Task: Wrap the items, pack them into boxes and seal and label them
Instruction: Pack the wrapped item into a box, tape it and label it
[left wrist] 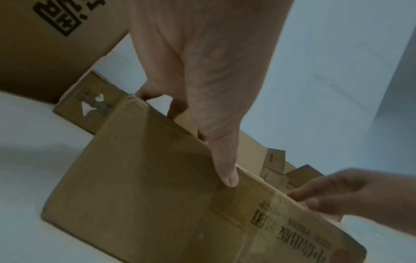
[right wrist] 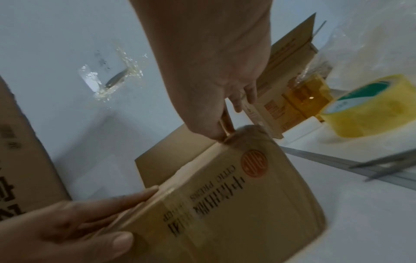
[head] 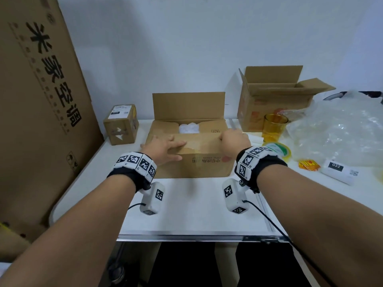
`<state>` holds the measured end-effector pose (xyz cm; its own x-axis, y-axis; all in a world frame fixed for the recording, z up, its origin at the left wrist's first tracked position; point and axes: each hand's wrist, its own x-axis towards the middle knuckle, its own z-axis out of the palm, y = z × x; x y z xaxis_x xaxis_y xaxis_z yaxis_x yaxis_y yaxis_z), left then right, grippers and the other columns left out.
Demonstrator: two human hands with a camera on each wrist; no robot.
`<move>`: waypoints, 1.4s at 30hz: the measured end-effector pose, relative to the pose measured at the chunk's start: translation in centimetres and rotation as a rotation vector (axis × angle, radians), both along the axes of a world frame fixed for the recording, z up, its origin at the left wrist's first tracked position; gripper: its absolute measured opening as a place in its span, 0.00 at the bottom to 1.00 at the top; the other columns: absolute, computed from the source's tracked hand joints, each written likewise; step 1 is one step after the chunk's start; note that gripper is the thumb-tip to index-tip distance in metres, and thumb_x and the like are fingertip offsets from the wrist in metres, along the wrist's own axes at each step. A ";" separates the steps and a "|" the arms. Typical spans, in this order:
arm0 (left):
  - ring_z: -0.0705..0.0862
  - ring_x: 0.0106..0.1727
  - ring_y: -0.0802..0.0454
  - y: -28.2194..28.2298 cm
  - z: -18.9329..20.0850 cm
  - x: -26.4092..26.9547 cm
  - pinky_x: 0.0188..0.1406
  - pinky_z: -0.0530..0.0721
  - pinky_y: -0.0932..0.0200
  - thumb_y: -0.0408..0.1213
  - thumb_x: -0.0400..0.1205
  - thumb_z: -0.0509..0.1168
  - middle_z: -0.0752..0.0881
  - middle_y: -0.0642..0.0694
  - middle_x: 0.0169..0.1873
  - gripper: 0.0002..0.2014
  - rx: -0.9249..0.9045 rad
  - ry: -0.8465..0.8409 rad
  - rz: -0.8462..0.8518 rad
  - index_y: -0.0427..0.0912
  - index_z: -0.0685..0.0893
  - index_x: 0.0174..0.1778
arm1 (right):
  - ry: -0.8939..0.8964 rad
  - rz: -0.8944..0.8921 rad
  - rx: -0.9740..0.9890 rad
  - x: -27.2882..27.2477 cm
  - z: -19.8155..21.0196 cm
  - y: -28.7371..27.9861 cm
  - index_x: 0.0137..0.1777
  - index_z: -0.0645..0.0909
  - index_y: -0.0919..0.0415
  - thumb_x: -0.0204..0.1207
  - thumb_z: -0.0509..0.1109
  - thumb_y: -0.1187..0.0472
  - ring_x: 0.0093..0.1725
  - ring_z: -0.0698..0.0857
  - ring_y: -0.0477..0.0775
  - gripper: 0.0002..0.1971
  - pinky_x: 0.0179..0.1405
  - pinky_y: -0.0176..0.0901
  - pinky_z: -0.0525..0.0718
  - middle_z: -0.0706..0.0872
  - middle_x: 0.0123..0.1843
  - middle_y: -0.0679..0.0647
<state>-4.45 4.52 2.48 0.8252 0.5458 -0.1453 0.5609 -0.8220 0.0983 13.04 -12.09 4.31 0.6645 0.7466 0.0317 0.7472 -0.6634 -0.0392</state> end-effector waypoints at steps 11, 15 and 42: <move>0.66 0.81 0.45 3.5 3.0 3.1 0.77 0.65 0.53 0.58 0.80 0.67 0.60 0.52 0.85 0.32 -0.002 0.081 -0.153 0.70 0.64 0.80 | -0.054 0.027 0.276 5.4 4.3 8.8 0.77 0.67 0.62 0.79 0.62 0.66 0.79 0.61 0.63 0.25 0.72 0.59 0.70 0.61 0.82 0.58; 0.74 0.72 0.46 4.9 3.8 3.9 0.67 0.72 0.57 0.60 0.77 0.70 0.74 0.51 0.77 0.32 0.000 0.149 -0.170 0.74 0.67 0.77 | 0.027 -0.042 0.270 7.3 5.3 12.7 0.84 0.53 0.59 0.80 0.61 0.66 0.85 0.47 0.60 0.34 0.82 0.64 0.54 0.48 0.87 0.56; 0.72 0.77 0.49 5.6 4.4 4.0 0.73 0.70 0.56 0.59 0.76 0.71 0.68 0.56 0.81 0.33 -0.030 0.145 -0.186 0.73 0.67 0.77 | 0.128 0.103 -0.132 4.4 5.8 11.5 0.67 0.80 0.66 0.85 0.61 0.58 0.63 0.83 0.63 0.17 0.49 0.47 0.76 0.83 0.66 0.63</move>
<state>-0.46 10.10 6.87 0.8804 0.3804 -0.2833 0.4105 -0.9103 0.0533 17.41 -0.61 10.15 0.5769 0.8028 -0.1505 0.8058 -0.5895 -0.0557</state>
